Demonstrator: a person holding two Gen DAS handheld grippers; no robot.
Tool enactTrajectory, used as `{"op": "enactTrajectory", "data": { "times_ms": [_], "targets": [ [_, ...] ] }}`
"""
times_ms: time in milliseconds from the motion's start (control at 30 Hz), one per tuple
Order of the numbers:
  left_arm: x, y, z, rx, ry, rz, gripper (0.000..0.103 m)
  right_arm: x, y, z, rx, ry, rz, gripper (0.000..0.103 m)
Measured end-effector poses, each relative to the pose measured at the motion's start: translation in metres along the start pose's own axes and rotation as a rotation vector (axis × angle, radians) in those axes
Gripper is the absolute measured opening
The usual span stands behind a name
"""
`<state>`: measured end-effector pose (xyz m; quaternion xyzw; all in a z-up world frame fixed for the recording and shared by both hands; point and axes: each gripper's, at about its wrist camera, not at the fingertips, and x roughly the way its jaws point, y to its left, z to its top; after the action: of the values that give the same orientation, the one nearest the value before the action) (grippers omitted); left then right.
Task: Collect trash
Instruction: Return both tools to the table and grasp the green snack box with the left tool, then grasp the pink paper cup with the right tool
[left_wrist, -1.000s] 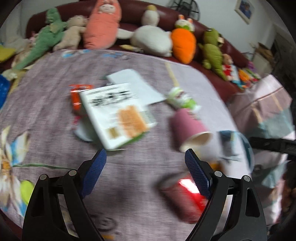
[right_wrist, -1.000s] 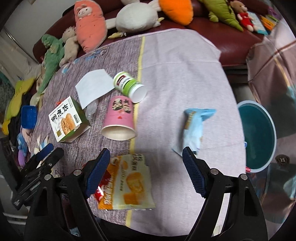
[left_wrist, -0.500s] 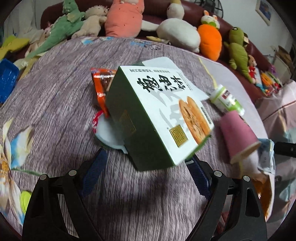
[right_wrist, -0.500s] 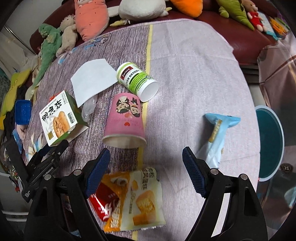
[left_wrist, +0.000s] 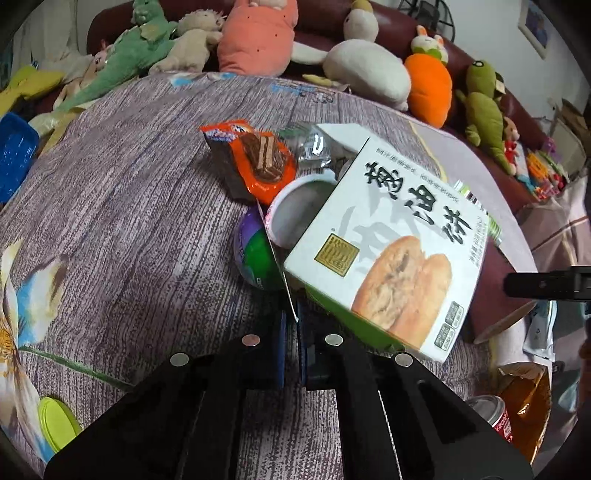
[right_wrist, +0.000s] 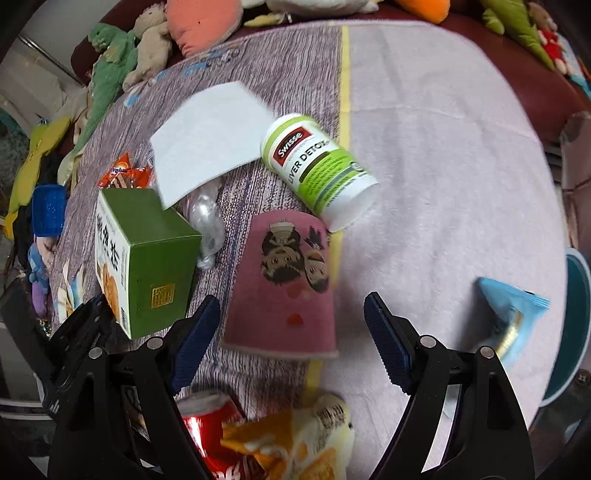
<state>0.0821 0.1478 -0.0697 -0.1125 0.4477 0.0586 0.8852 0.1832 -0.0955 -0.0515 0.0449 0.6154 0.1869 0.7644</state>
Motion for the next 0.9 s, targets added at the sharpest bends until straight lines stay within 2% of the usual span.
{"op": "enactTrajectory", "data": {
  "times_ms": [33, 100, 200, 533, 900],
  "targets": [
    [0.0, 0.0, 0.001, 0.001, 0.001, 0.0, 0.005, 0.006, 0.0, 0.001, 0.001, 0.012, 0.012, 0.075],
    [0.001, 0.001, 0.001, -0.006, 0.004, -0.002, 0.003, 0.017, 0.001, -0.001, -0.007, 0.042, 0.032, 0.063],
    [-0.001, 0.004, 0.0, -0.023, 0.003, -0.002, 0.002, 0.011, 0.008, -0.005, -0.055, -0.002, 0.03, 0.056],
    [-0.016, 0.008, -0.008, -0.043, 0.007, -0.043, 0.002, -0.03, 0.007, -0.016, -0.057, -0.101, 0.052, 0.056],
    [-0.061, -0.003, -0.004, -0.031, -0.076, -0.032, 0.002, -0.069, 0.007, -0.029, -0.052, -0.183, 0.089, 0.056]
  ]
}}
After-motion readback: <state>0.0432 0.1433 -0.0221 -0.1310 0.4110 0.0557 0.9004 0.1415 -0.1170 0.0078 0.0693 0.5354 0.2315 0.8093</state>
